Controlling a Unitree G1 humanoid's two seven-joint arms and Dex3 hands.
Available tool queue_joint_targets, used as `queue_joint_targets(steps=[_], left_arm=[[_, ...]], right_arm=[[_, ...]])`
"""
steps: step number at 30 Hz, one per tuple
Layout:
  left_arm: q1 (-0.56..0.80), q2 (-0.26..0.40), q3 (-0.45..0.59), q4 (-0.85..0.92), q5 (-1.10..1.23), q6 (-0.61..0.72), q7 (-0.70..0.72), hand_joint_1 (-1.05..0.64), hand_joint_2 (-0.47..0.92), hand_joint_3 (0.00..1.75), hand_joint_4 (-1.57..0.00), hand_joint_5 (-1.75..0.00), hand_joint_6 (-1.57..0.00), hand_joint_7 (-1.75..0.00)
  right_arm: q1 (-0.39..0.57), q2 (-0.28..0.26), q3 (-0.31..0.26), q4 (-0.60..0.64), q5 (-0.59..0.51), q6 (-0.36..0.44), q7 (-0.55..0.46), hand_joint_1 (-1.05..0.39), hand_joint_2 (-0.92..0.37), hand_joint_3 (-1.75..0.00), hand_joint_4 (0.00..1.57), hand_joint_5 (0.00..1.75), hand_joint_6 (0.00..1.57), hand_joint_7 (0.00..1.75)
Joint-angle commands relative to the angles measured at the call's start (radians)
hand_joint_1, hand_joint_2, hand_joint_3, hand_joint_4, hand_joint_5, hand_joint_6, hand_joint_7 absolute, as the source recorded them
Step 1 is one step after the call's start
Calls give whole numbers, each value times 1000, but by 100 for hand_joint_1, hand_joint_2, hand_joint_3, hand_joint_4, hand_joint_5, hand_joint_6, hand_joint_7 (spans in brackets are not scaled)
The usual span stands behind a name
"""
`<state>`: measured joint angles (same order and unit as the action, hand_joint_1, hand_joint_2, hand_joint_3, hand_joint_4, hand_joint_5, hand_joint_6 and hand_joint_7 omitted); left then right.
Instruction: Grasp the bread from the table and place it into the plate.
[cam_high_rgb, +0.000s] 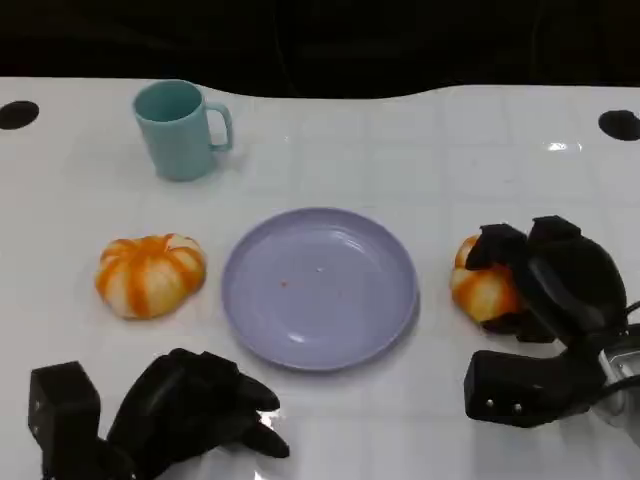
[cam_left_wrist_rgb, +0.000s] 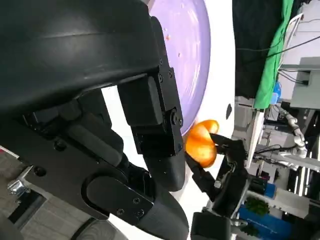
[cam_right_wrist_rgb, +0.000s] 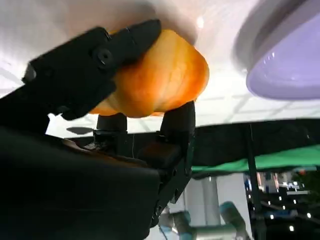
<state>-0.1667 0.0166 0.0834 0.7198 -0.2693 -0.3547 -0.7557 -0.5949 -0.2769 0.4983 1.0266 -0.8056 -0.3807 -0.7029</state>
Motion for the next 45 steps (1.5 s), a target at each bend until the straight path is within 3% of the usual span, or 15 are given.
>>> queue_joint_targets(steps=[1, 15, 24, 32, 45], left_arm=[[5, 16, 4, -5, -1, 2, 4, -105, 74, 0, -157, -23, -157, -3], [5, 10, 2, -4, 8, -9, 17, -105, 75, 1, -157, -24, -157, -4], [19, 16, -2, -27, 4, 0, 16, -105, 76, 0, -157, -25, -157, -5], [27, 21, -3, -36, 2, 5, 10, -105, 76, 0, -157, -25, -157, -4], [22, 21, -4, -28, 4, -3, 10, -105, 76, 1, -157, -24, -157, -3]], right_arm=[[-19, 0, -17, -13, 25, -53, -68, -12, -36, -116, 95, 175, 71, 175], [-28, 0, -44, -112, 59, -107, -58, -13, -28, -142, 101, 175, 76, 175], [6, 20, -55, -274, 93, -114, 62, -14, -25, -146, 100, 175, 75, 174], [14, 74, -39, -394, 93, -92, 200, -17, -24, -148, 98, 175, 77, 166], [-52, 165, -26, -290, 106, -165, 273, -11, -29, -142, 96, 175, 77, 165]])
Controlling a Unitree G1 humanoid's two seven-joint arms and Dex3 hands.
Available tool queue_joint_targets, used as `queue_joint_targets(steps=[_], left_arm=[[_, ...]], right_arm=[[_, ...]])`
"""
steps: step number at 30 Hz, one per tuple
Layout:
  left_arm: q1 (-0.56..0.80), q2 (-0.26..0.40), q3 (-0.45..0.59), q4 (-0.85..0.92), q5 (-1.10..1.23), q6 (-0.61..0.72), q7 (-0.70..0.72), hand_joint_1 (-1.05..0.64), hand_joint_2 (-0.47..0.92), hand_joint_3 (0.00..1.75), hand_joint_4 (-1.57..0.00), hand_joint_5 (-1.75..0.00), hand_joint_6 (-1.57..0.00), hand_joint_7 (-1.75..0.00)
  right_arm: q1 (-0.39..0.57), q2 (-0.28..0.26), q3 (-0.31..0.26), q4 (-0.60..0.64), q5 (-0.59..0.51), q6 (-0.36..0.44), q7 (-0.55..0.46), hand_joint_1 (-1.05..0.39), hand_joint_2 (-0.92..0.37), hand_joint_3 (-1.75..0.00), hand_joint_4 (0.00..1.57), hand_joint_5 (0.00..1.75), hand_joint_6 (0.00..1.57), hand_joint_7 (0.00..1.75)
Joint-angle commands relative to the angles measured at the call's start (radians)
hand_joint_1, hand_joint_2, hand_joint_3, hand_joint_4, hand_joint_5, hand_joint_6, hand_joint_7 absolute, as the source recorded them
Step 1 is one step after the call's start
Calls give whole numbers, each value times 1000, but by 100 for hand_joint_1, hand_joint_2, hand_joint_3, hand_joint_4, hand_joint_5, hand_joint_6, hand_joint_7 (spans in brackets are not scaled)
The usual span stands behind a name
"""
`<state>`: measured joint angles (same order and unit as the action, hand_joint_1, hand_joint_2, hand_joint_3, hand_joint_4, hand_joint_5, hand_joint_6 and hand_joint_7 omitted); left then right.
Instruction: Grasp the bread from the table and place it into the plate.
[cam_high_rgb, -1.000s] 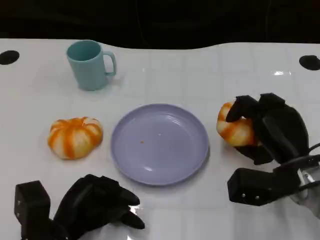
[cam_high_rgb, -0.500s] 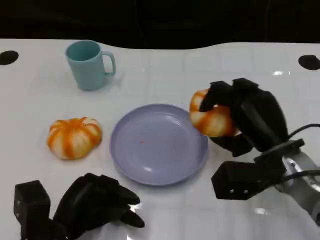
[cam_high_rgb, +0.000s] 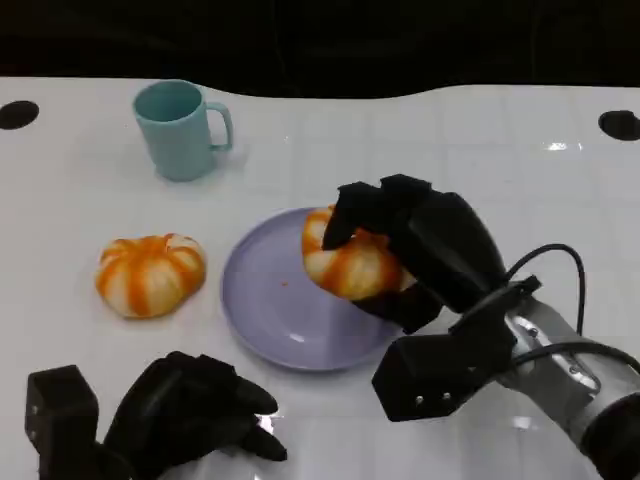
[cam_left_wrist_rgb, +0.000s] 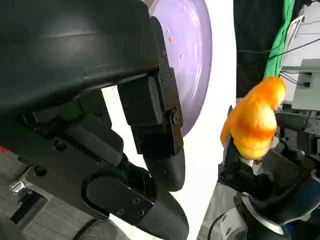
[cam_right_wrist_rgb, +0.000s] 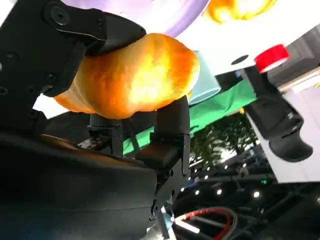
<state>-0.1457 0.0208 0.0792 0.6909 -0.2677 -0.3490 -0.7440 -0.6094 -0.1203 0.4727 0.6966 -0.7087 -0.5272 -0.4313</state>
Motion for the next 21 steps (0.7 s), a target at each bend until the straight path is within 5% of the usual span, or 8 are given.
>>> queue_joint_targets(steps=[1, 8, 10, 16, 18, 21], left_arm=[[-2, 16, 1, 7, 1, -10, -4, -105, 76, 0, -157, -24, -157, -3], [10, 12, 0, -8, -3, -5, -1, -105, 75, 0, -157, -25, -157, -3], [17, 13, 0, -18, -7, 2, -4, -105, 75, 0, -157, -25, -157, -4], [25, 21, -7, -29, 4, -9, -5, -105, 76, 1, -157, -25, -157, -4], [24, 20, -8, -27, 0, -12, -13, -105, 76, 1, -157, -25, -156, -3], [23, 19, -9, -23, -3, -13, -18, -105, 76, 0, -157, -24, -156, -3]], right_arm=[[-43, 15, -1, 57, 14, -23, 2, -10, -29, -142, 96, 175, 77, 165], [-73, 32, -8, 134, 22, -59, -3, -9, -33, -140, 92, 175, 76, 161], [-77, 35, -8, 139, 25, -47, 17, -13, -36, -137, 85, 173, 74, 147], [-68, 32, -3, 121, 26, -8, 82, -29, -62, -73, 63, 136, 65, 70], [-63, 29, -5, 110, 23, -1, 91, -31, -66, -64, 60, 125, 61, 63], [-54, 20, -8, 82, 23, 24, 117, -40, -88, -28, 46, 95, 46, 46]])
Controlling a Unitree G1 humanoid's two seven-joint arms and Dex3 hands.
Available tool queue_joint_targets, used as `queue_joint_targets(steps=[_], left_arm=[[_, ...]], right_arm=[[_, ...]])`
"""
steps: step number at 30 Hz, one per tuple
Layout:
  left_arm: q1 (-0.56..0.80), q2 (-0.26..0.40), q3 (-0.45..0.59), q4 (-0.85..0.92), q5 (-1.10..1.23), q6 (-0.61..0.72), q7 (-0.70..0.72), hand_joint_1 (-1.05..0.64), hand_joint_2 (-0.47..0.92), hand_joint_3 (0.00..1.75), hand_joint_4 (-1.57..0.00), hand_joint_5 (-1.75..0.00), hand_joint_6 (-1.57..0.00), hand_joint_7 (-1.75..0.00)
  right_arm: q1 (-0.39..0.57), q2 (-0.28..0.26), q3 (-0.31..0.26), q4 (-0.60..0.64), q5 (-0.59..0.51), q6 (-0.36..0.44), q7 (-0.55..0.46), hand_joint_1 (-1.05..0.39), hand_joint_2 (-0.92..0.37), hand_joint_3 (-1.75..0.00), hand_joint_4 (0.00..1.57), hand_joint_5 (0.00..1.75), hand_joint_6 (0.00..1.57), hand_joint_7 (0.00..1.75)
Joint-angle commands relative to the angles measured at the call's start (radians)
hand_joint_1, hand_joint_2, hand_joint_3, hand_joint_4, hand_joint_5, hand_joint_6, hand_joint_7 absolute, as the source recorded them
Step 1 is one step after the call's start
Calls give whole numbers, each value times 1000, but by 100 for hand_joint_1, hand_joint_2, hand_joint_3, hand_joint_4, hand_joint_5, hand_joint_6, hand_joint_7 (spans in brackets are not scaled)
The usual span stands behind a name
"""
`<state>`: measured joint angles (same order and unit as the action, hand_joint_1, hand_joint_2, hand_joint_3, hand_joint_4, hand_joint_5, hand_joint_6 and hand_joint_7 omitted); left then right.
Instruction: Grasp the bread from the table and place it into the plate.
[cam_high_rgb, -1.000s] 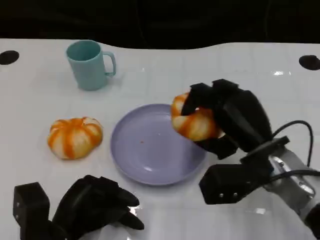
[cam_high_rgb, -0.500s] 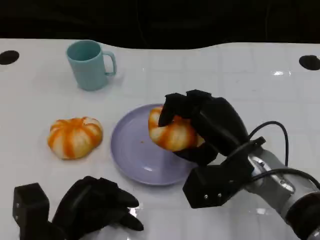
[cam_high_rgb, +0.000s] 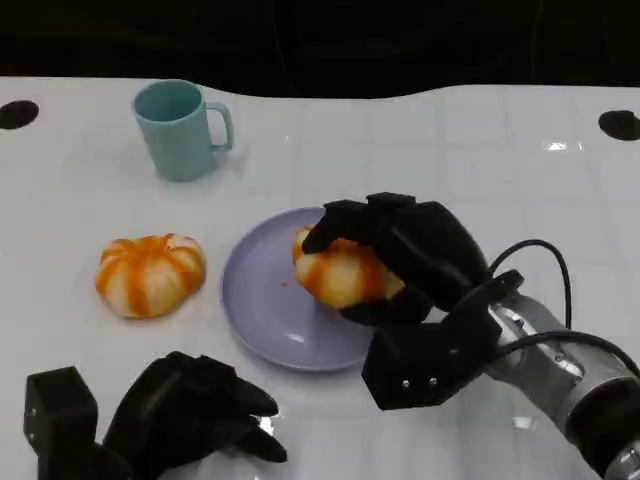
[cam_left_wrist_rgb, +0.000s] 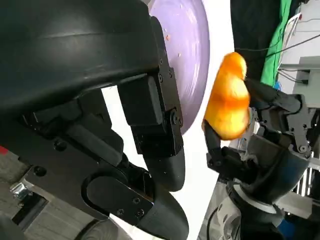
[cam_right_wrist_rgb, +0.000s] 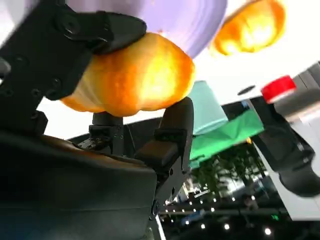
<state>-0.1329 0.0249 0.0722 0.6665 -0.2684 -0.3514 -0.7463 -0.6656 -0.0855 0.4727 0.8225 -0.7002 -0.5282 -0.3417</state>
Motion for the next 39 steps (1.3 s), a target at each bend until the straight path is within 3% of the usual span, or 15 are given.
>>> queue_joint_targets(steps=[1, 3, 7, 14, 30, 39], left_arm=[[12, 14, -2, -2, -1, -6, -11, -105, 75, 0, -157, -24, -156, -3], [16, 13, -4, -8, 2, -2, -4, -105, 75, 0, -157, -24, -157, -3], [24, 13, -11, -17, 12, -8, 10, -105, 76, 1, -157, -25, -157, -4], [22, 12, -14, -16, 8, -19, 7, -105, 78, 1, -157, -25, -157, -3], [13, 7, -10, -10, 1, 4, 12, -105, 75, 0, -157, -25, -157, -3], [9, 3, -12, -3, 8, -8, 15, -105, 76, 0, -157, -25, -157, -3]], right_arm=[[3, -21, -6, -54, 9, 32, 33, -43, -90, -24, 41, 90, 43, 42], [5, -30, -3, -73, -2, 45, 37, -50, -92, -24, 34, 70, 39, 31], [22, -41, -3, -117, -4, 75, 57, -57, -92, -27, 26, 61, 35, 24], [63, -67, -8, -196, 2, 131, 114, -64, -92, -29, 22, 58, 33, 19], [154, -132, -42, -360, 30, 163, 208, -70, -92, -26, 24, 59, 33, 14], [281, -166, -119, -495, 182, 121, 301, -63, -92, -24, 35, 67, 48, 20]])
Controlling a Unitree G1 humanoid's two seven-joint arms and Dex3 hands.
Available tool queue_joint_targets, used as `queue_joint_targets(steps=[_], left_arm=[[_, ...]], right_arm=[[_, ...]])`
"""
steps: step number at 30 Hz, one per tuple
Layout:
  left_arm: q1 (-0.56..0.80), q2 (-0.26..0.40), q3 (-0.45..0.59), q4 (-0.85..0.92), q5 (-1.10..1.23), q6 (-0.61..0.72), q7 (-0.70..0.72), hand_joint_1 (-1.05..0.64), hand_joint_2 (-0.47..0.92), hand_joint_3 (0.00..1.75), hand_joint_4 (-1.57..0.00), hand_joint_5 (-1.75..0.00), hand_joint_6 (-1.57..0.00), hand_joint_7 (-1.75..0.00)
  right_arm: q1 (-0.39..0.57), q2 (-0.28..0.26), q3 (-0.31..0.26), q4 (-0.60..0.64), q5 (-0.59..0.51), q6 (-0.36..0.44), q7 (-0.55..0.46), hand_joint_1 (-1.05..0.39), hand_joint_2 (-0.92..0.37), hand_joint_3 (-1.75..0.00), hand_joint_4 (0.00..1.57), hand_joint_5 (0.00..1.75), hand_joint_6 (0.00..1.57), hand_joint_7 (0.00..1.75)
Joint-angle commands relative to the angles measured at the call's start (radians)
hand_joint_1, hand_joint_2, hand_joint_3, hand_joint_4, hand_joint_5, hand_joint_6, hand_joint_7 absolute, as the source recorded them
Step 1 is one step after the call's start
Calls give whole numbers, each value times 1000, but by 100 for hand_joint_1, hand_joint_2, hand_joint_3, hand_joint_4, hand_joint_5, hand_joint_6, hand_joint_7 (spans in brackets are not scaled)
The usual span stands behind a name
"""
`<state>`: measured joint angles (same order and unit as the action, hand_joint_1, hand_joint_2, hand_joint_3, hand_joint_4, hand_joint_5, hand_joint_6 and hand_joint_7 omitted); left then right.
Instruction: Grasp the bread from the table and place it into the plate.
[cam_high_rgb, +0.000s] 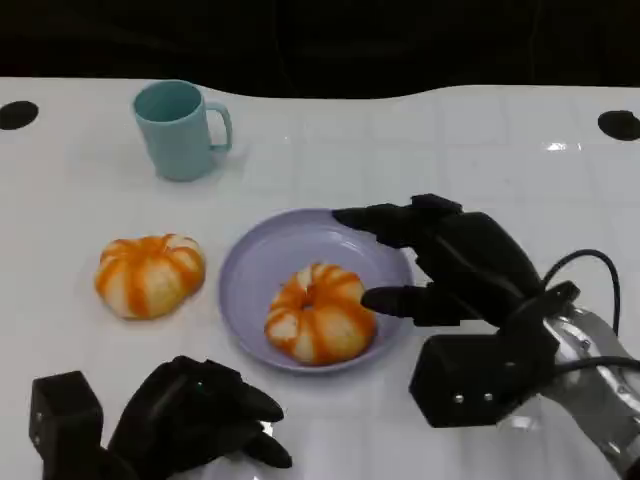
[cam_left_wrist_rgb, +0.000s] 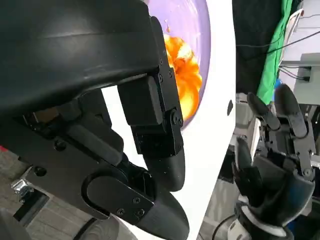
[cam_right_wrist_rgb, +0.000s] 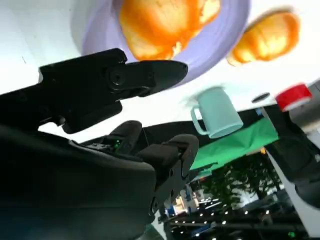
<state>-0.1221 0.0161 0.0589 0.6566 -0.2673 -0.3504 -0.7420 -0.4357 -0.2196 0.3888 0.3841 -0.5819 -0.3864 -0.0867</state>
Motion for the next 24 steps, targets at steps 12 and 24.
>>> queue_joint_targets(steps=[12, 24], left_arm=[[-7, 1, -1, 14, 6, -19, 9, -105, 76, 0, -157, -24, -157, -2], [-18, -1, 2, 18, 1, -5, 12, -105, 75, 0, -157, -24, -157, -3]], right_arm=[[259, -36, -167, -195, 453, -88, 255, -48, -92, -21, 60, 169, 49, 135], [462, -33, -271, -372, 682, 62, 413, -40, -92, -23, 69, 175, 50, 174]])
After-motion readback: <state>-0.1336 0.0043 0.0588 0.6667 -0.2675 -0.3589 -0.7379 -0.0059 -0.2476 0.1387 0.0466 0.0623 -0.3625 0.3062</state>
